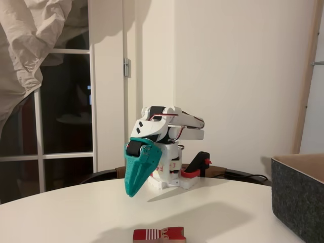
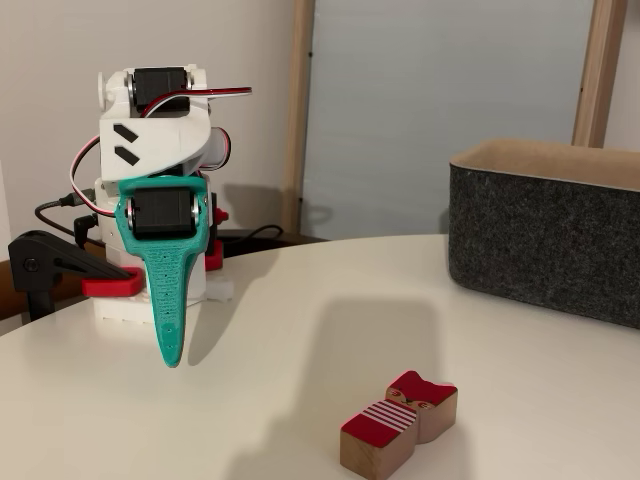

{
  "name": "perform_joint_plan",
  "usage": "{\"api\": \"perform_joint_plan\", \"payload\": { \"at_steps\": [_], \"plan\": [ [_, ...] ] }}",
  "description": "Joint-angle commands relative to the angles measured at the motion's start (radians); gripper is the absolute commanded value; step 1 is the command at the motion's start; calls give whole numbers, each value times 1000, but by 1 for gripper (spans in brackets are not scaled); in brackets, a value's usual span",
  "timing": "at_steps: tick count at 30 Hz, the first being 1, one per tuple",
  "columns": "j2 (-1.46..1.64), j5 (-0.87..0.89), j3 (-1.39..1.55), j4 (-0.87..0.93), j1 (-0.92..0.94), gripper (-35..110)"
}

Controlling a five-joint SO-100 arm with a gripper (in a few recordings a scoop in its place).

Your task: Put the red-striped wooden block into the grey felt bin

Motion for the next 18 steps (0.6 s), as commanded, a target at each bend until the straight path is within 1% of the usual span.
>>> {"api": "perform_joint_plan", "payload": {
  "at_steps": [1, 12, 18],
  "plan": [
    [31, 12, 6, -2, 21, 0],
    [29, 15, 3, 0, 21, 0],
    [26, 166, -46, -2, -54, 0]
  ]
}}
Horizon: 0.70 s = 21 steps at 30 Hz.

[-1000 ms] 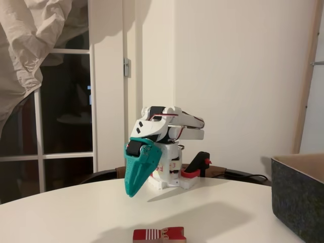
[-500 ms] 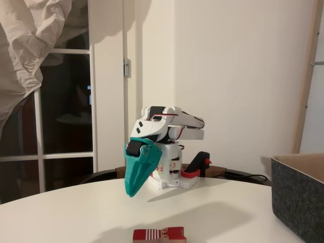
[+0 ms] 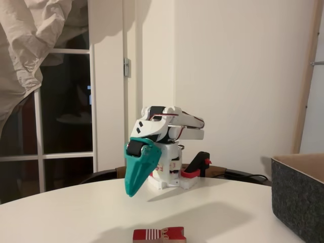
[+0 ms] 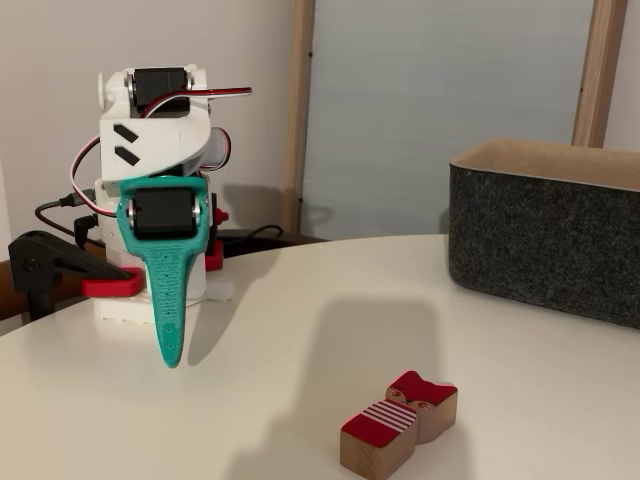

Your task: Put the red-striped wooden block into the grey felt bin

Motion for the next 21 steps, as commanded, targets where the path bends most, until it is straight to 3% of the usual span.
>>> {"api": "perform_joint_plan", "payload": {
  "at_steps": [1, 11, 21],
  "plan": [
    [25, 78, -58, 0, -34, 0],
    [-5, 143, -336, -2, -54, 0],
    [-213, 460, -660, -95, -206, 0]
  ]
}}
